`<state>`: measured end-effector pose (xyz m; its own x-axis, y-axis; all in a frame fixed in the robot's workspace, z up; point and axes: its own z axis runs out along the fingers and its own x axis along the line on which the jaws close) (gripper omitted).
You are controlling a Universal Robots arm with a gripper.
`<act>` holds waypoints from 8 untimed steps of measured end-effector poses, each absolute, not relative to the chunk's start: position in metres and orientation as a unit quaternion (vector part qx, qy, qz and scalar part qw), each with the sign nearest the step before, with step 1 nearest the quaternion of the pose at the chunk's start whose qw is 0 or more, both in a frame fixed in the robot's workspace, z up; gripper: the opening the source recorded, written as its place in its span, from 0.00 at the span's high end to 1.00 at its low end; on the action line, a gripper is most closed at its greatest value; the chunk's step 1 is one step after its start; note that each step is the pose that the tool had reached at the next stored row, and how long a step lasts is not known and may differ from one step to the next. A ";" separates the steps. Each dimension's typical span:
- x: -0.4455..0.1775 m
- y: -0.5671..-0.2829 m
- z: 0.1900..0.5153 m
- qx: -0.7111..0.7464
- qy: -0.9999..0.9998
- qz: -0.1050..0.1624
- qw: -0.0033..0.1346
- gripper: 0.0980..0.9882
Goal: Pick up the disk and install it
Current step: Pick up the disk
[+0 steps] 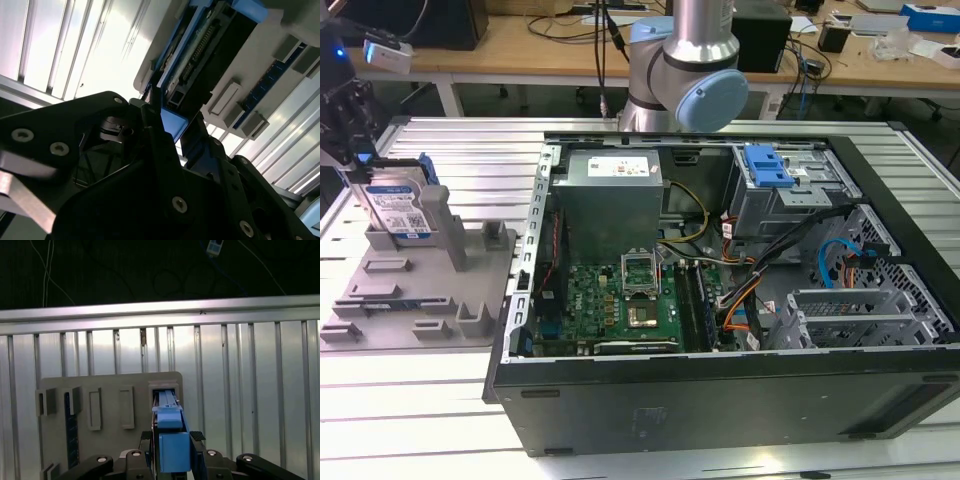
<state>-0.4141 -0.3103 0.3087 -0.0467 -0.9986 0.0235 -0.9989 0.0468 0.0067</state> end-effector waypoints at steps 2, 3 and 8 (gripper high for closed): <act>-0.414 -0.310 0.307 0.690 -0.723 0.006 0.010 0.64; -0.414 -0.310 0.307 0.690 -0.723 0.006 0.010 0.64; -0.414 -0.310 0.304 0.690 -0.723 0.007 0.010 0.64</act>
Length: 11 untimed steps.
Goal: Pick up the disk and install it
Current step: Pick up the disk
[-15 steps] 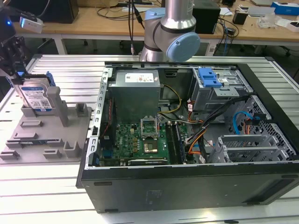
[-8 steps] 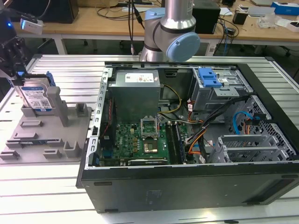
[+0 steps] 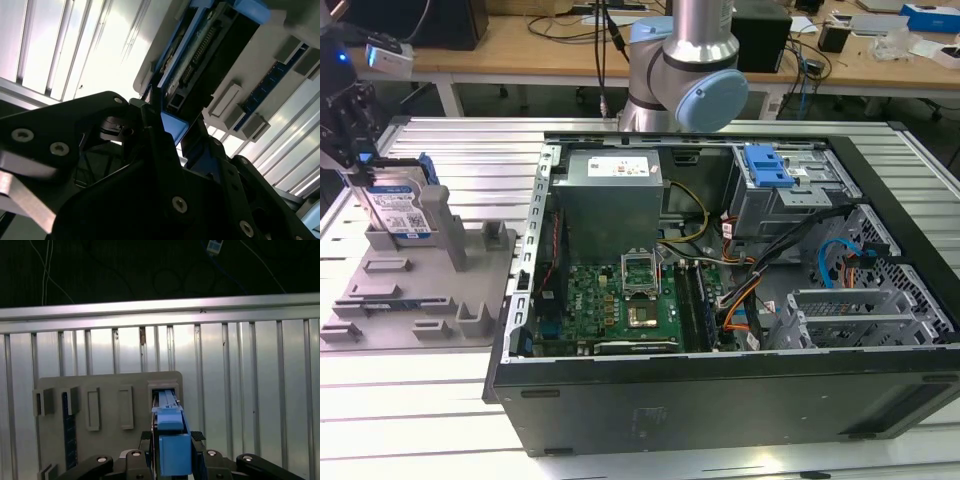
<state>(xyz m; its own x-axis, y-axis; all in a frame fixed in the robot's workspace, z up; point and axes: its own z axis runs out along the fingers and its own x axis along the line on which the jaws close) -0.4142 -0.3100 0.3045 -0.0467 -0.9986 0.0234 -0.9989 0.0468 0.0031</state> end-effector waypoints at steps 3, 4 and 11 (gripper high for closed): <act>-0.414 -0.310 0.304 0.690 -0.723 0.008 0.009 0.64; -0.415 -0.310 0.303 0.690 -0.723 0.008 0.009 0.64; -0.415 -0.310 0.302 0.690 -0.723 0.008 0.009 0.64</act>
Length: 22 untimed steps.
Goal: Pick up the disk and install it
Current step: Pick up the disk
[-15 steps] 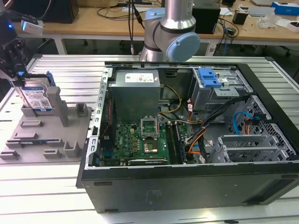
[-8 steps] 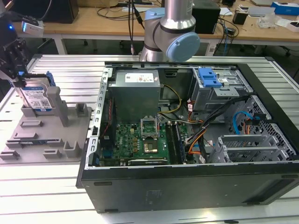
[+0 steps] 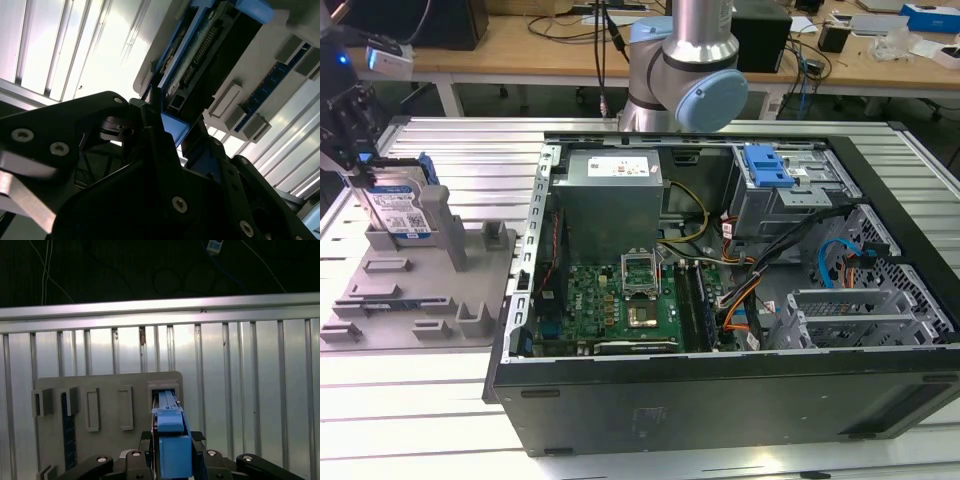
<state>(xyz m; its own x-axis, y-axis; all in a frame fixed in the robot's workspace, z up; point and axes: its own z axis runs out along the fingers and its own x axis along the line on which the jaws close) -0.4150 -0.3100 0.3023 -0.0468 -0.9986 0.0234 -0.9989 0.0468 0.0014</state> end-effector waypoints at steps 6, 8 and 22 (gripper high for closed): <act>-0.415 -0.310 0.302 0.690 -0.723 0.008 0.009 0.64; -0.415 -0.310 0.302 0.690 -0.723 0.008 0.009 0.64; -0.415 -0.310 0.301 0.690 -0.723 0.008 0.009 0.70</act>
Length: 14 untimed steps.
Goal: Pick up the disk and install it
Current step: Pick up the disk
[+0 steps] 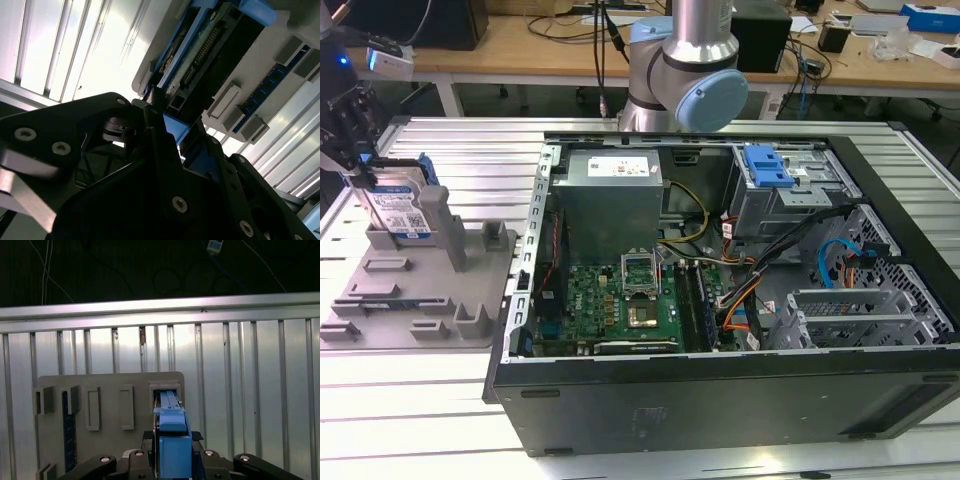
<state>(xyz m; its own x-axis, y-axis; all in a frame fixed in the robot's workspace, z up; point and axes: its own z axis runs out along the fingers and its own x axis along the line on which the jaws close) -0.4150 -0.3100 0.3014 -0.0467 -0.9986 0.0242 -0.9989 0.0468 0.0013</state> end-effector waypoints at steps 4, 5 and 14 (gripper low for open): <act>-0.415 -0.310 0.301 0.690 -0.723 0.008 0.009 0.70; -0.415 -0.310 0.301 0.690 -0.723 0.008 0.009 0.70; -0.415 -0.310 0.307 0.692 -0.722 0.005 0.007 0.70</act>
